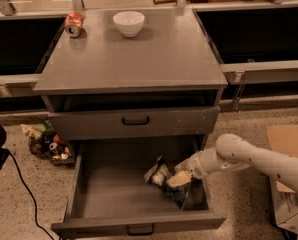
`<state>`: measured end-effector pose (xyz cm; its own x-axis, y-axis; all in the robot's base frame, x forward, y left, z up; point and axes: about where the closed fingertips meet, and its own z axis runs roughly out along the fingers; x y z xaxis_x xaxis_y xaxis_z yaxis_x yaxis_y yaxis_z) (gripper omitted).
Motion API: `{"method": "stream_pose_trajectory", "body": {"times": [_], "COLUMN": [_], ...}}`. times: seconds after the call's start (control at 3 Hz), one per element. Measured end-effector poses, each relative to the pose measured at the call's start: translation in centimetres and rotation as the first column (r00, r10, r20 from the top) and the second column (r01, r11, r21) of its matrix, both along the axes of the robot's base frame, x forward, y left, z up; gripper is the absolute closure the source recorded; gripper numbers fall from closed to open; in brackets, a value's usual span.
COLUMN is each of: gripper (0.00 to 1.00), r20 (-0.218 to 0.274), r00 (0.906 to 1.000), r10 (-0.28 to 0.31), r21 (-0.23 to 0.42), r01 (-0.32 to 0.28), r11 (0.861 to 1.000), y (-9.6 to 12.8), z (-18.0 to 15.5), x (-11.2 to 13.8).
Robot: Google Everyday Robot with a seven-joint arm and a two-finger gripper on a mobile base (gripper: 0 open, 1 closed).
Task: Place blue chip bag into middle drawer
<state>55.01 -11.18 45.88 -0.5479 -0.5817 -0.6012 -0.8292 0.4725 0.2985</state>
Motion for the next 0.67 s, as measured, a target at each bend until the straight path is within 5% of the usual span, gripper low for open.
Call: {"method": "stream_pose_trajectory", "body": {"times": [0.33, 0.67], "gripper": [0.0, 0.0], "r20": [0.033, 0.075], "r00": [0.9992, 0.996], "r10": [-0.022, -0.048], "r21": [0.013, 0.043], "r01": [0.021, 0.045], "r11": [1.0, 0.998], "y": [-0.9, -2.3], "z": [1.7, 4.0], "x": [0.1, -0.4]}}
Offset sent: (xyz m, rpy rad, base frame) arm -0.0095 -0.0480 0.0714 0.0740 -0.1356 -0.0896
